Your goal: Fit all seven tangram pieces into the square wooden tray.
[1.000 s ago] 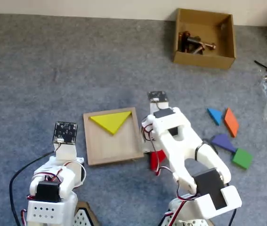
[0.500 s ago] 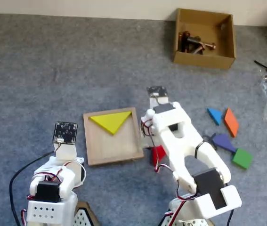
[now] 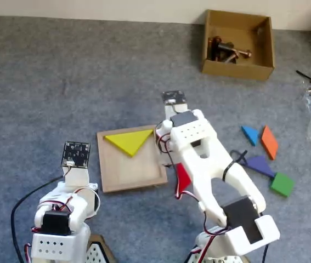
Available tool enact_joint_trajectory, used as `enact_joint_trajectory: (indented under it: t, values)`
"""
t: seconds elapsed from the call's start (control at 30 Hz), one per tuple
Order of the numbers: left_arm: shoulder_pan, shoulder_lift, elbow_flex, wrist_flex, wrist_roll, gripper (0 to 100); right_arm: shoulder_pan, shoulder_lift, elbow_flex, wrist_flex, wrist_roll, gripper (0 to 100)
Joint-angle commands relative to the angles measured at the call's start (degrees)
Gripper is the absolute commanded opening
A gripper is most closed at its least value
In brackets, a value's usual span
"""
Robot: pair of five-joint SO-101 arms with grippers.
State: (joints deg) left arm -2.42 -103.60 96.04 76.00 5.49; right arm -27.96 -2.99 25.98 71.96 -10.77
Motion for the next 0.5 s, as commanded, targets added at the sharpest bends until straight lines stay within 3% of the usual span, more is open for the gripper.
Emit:
enact_joint_trajectory:
  t: [0.0,0.13,0.3,0.47]
  values:
    - [0.8,-0.4,1.1,-0.1,0.4,1,0.5,-0.9,-0.3,-0.7,0.0,20.4]
    - [0.8,-0.4,1.1,-0.1,0.4,1,0.1,-0.8,2.9,-4.2,0.0,21.2]
    - [0.8,-0.4,1.1,-0.1,0.4,1,0.3,-0.6,4.9,-4.4,-0.1,32.0]
    - [0.8,-0.4,1.1,-0.1,0.4,1,0.5,-0.5,6.2,-5.0,-0.1,32.6]
